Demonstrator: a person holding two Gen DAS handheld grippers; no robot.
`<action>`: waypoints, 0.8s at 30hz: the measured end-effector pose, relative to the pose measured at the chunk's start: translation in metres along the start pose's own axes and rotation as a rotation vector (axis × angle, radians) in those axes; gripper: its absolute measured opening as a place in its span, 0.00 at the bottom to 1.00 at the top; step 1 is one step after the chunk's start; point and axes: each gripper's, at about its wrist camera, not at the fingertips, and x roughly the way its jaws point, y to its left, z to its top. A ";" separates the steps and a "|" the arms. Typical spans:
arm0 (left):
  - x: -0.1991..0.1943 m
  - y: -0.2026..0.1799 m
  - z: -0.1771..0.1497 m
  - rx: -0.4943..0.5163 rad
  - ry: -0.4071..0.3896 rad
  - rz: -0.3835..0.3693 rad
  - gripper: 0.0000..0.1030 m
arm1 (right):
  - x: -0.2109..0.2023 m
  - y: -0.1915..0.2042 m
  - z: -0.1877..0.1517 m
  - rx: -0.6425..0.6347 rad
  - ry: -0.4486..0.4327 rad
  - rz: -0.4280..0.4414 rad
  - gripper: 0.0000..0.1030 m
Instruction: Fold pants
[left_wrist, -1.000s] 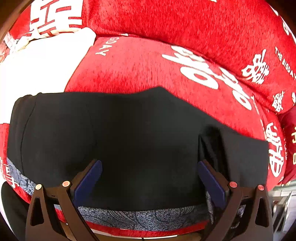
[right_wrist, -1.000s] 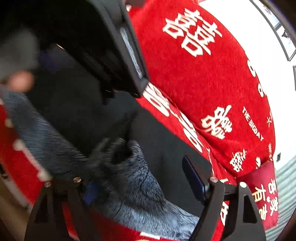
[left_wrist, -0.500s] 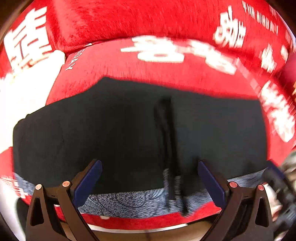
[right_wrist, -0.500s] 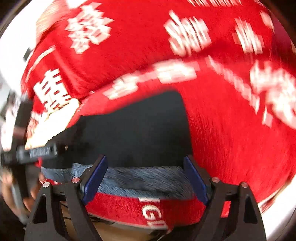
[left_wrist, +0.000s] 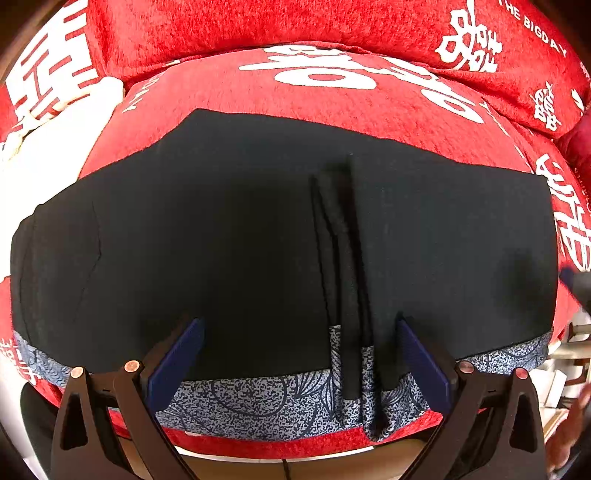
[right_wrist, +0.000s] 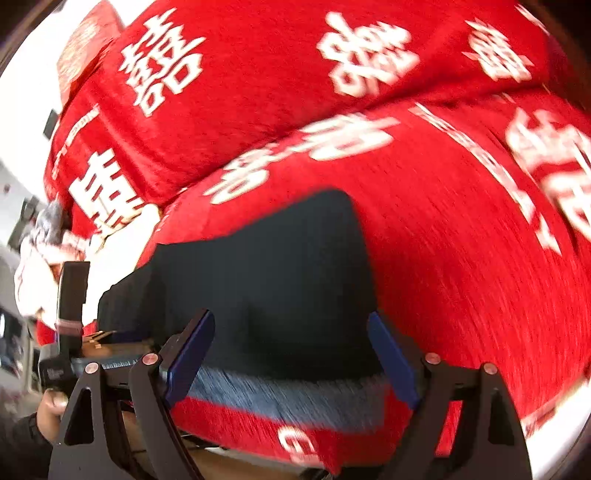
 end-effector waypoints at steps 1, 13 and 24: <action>0.000 0.000 0.000 0.001 -0.002 0.000 1.00 | 0.011 0.006 0.008 -0.034 0.015 -0.018 0.85; 0.002 0.001 -0.001 0.011 -0.012 -0.005 1.00 | 0.060 0.024 0.033 -0.155 0.067 -0.198 0.93; -0.005 0.005 -0.003 0.028 -0.011 -0.027 1.00 | 0.031 0.056 -0.057 -0.278 0.020 -0.411 0.93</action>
